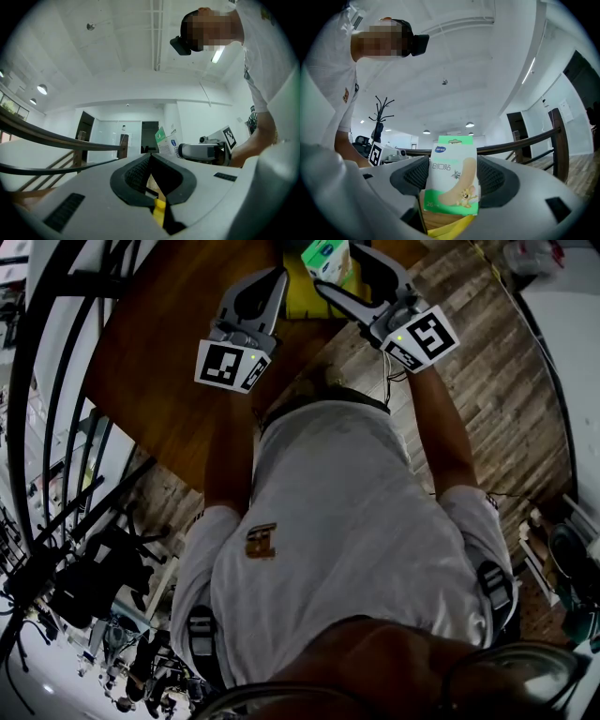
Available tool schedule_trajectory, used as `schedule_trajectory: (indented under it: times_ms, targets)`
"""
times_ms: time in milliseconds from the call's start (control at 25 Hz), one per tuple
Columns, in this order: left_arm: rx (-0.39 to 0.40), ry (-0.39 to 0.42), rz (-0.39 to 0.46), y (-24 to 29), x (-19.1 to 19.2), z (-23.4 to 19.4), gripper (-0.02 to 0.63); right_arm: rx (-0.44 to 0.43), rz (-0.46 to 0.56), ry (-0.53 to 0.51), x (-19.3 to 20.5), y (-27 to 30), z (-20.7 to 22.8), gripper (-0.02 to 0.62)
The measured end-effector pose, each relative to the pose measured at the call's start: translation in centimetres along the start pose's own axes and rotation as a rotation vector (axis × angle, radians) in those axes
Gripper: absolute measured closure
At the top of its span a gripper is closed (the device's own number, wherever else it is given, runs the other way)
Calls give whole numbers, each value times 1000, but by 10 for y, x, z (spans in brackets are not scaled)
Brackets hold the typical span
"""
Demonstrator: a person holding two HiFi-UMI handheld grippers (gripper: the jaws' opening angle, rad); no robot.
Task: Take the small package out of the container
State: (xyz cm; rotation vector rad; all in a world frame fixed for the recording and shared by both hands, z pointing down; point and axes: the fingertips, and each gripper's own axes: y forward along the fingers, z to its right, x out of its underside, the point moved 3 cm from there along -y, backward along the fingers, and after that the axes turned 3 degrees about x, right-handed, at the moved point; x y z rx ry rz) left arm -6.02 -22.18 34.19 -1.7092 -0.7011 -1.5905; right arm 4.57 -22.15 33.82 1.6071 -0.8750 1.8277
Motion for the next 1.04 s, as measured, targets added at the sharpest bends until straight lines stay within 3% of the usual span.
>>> schedule_trajectory:
  times_ms: [1040]
  targets:
    - [-11,3,-5,8,2,16,588,5,48,-1,-11,-20,2,295]
